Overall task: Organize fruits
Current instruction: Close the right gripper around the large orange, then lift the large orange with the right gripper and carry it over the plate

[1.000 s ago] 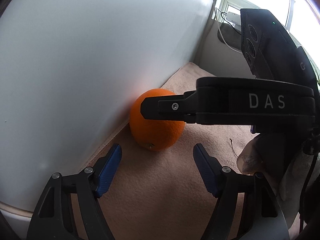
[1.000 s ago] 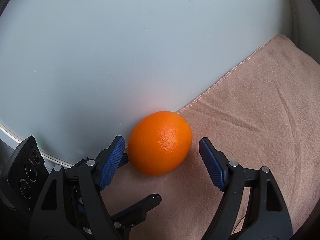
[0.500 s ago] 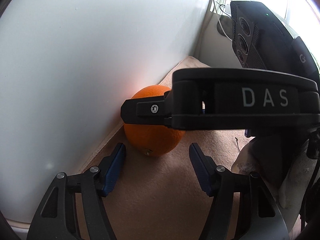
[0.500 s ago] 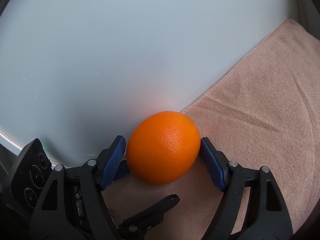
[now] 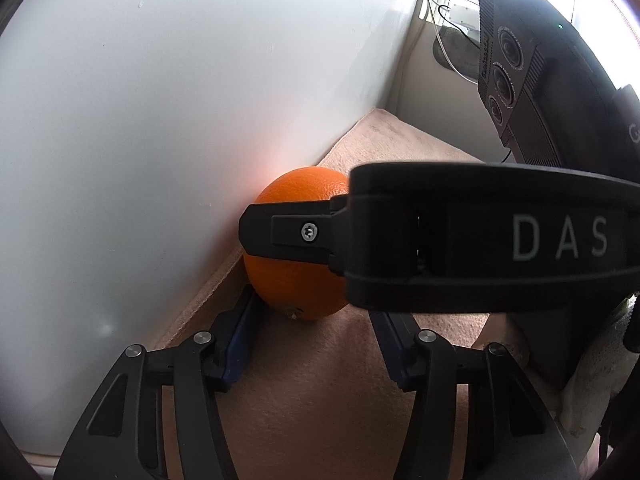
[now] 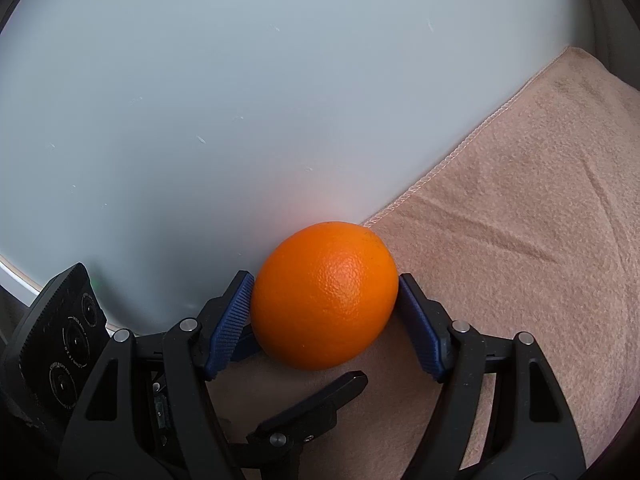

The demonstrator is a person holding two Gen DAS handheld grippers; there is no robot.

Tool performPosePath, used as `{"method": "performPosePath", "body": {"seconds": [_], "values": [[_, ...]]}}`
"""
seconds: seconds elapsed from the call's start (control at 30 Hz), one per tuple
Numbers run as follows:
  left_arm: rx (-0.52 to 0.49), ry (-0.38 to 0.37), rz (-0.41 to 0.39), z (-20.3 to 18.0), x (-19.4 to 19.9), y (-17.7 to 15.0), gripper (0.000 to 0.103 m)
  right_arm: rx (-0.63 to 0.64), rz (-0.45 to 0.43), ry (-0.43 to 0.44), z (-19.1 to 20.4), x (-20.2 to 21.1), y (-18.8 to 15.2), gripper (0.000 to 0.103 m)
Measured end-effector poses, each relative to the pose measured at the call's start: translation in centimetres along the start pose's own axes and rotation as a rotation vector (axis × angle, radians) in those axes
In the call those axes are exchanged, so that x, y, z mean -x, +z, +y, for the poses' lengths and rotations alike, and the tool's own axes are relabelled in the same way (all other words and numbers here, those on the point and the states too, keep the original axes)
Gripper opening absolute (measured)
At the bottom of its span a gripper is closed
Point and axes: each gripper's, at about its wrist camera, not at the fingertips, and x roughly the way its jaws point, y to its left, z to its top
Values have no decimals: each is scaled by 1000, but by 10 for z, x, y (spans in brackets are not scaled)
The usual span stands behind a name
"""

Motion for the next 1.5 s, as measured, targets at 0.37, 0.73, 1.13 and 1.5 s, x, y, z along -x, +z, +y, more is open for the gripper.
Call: {"method": "performPosePath", "body": {"seconds": [0.37,0.73,1.13,1.5], "values": [[-11,6,-47,-9,16,-3,51,-4,-42,7,3,19,-13,75],[-53,-26,-97,-30,40,5,51,-13,-110,-7,-5,52,-29,75],[-139,-103,-147,-75,65,7,51,-35,-221,-72,3,128,-53,75],[-253,-222,-153,-131,69,2,51,-130,-335,-141,-12,209,-95,75]]}}
